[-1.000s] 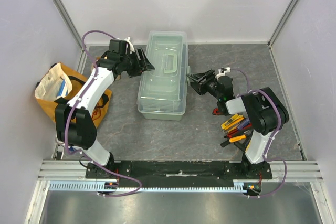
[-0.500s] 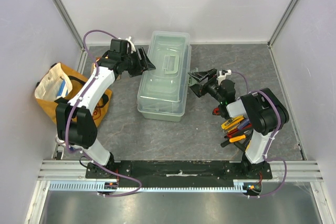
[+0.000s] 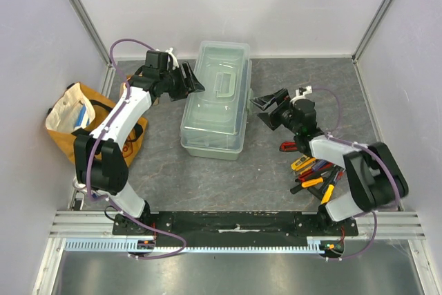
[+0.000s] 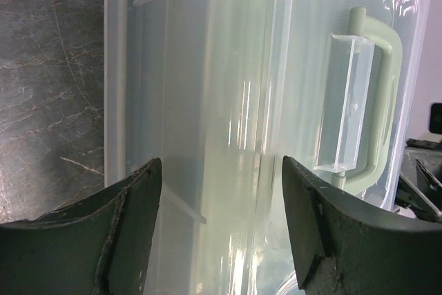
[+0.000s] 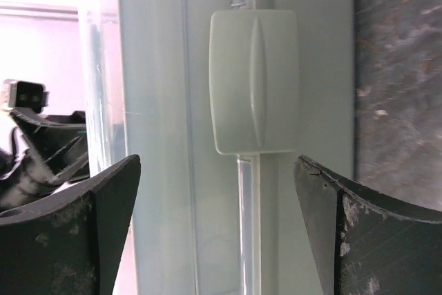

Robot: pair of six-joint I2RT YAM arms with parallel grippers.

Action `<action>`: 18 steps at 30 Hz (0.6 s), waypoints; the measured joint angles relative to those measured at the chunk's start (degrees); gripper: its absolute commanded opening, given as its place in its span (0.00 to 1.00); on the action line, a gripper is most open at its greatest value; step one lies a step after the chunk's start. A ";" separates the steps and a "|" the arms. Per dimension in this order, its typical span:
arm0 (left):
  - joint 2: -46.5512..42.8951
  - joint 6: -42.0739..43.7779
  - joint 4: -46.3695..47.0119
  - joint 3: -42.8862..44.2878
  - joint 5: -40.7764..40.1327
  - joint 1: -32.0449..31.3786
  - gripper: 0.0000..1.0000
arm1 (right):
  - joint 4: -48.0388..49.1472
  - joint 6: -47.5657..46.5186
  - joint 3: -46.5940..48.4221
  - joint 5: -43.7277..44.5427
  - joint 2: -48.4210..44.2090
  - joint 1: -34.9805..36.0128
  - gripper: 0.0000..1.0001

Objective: Pack the tool kit

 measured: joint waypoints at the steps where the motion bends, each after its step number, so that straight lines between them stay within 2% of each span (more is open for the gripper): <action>1: 0.02 0.00 -0.13 0.15 0.00 0.00 0.72 | -2.60 -1.36 0.04 1.11 -1.90 0.00 0.98; 6: 0.44 0.07 -1.90 1.90 -0.20 0.00 0.73 | -19.65 -9.03 2.21 8.26 -9.29 -1.07 0.98; 10: 1.05 0.24 -3.56 3.41 -0.37 -0.02 0.73 | -25.92 -13.29 3.19 9.86 -9.51 -1.70 0.98; 13: 1.25 0.48 -4.24 3.98 -0.42 -0.07 0.73 | -25.53 -14.64 3.26 7.80 -8.55 -1.68 0.98; 18: 1.42 0.66 -4.63 4.33 -0.37 -0.09 0.73 | -16.63 -10.84 2.58 2.54 -3.61 -1.66 0.98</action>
